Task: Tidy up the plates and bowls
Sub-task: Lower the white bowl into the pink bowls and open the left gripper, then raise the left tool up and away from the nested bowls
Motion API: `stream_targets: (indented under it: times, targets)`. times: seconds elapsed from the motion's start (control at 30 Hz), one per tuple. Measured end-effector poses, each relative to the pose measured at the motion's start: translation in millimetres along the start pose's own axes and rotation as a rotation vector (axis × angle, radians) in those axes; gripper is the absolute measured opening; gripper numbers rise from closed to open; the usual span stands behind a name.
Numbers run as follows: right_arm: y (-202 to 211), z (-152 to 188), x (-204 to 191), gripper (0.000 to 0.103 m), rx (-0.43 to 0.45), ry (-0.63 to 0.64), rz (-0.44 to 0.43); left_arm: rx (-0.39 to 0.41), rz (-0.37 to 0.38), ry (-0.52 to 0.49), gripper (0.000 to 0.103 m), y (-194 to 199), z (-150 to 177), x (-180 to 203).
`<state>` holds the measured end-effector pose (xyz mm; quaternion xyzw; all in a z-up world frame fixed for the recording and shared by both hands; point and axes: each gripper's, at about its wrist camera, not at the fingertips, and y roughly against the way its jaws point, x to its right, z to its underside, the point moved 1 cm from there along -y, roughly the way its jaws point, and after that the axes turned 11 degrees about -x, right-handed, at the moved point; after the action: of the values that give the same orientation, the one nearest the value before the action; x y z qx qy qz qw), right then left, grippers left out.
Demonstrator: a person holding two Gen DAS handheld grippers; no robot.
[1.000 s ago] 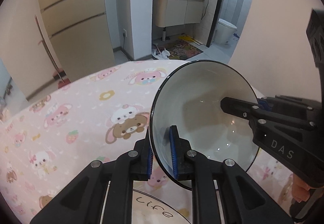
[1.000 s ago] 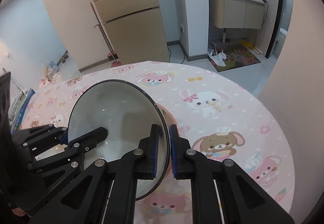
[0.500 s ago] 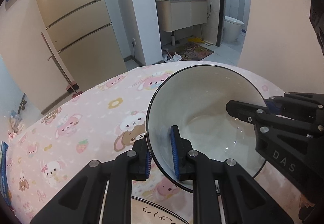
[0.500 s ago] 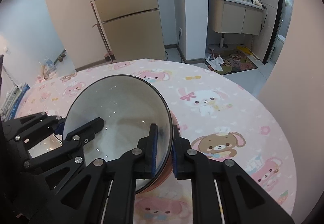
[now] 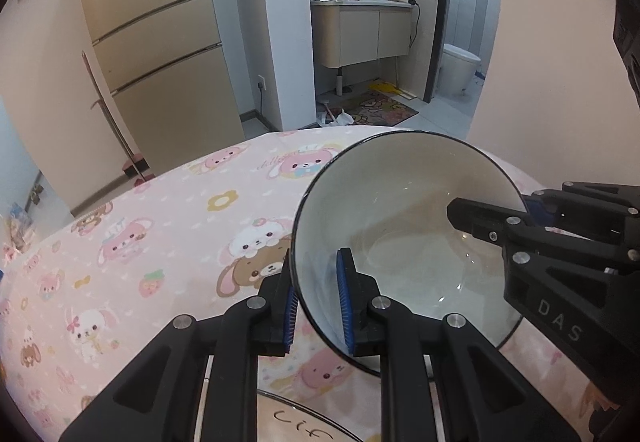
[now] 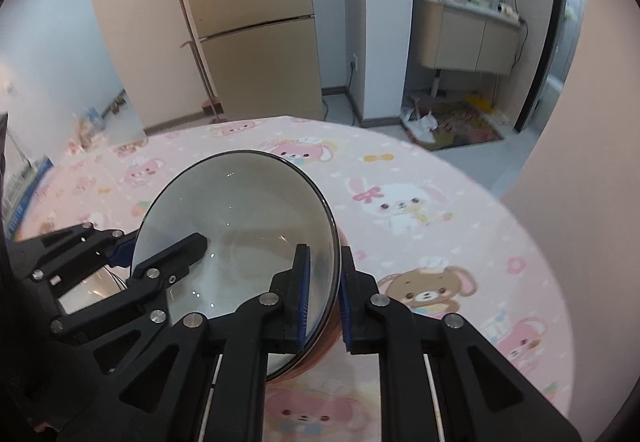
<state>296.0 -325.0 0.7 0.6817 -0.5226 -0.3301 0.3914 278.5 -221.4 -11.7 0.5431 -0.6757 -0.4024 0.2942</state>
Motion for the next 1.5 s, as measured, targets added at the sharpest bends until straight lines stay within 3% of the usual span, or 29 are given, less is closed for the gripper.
stream_targets:
  times: [0.13,0.2,0.27,0.43,0.5,0.67,0.77,0.87,0.93,0.97,1.1,1.23,1.3,1.37,1.5]
  targets:
    - [-0.2,-1.2,3.1,0.015,-0.012,-0.008,0.024,0.016,0.013,0.024,0.032,7.6,0.3,-6.0]
    - [-0.1,-1.4,1.9,0.014,-0.014,-0.008,0.037,0.029,0.027,0.041,0.059,12.9,1.4,-10.3]
    - [0.1,-2.4,0.2,0.014,-0.017,0.000,0.056,0.056,0.038,0.067,0.068,21.1,3.5,-16.9]
    - [3.2,-6.2,0.2,0.015,-0.033,-0.006,0.053,0.121,0.060,0.118,0.069,47.1,8.1,-32.7]
    - [10.8,-6.4,0.9,0.015,-0.018,-0.007,0.053,0.161,0.068,0.141,0.077,60.6,11.2,-39.4]
    - [34.5,-7.3,-4.0,0.015,0.025,0.006,0.062,0.236,0.014,0.105,0.077,89.4,17.5,-38.3]
    - [47.2,-4.6,-3.0,0.015,0.053,-0.011,0.048,0.277,0.024,0.105,0.078,104.0,22.4,-38.0]
    - [60.0,-0.4,1.3,0.016,0.092,-0.041,0.015,0.381,-0.025,0.118,0.078,126.5,29.9,-38.8]
    - [70.4,3.3,5.9,0.023,0.136,-0.069,-0.015,0.466,-0.058,0.102,0.080,143.9,37.0,-36.6]
    - [76.2,5.9,7.9,0.029,0.166,-0.084,-0.023,0.491,-0.060,0.092,0.087,149.3,39.6,-35.3]
    - [95.1,15.9,8.6,0.044,0.277,-0.100,-0.026,0.574,-0.040,0.050,0.089,165.9,48.8,-27.1]
    - [104.6,15.3,13.7,0.064,0.278,-0.143,-0.183,0.535,-0.028,0.023,0.097,160.6,43.1,-20.4]
    - [111.3,15.6,10.8,0.079,0.330,-0.126,-0.185,0.530,-0.040,0.037,0.097,158.8,42.8,-19.7]
    - [113.7,17.5,9.5,0.086,0.391,-0.125,-0.138,0.540,-0.032,0.039,0.098,158.2,44.4,-18.5]
    - [95.7,18.2,21.9,0.091,0.390,-0.187,-0.141,0.537,0.004,0.065,0.103,153.6,43.6,-23.0]
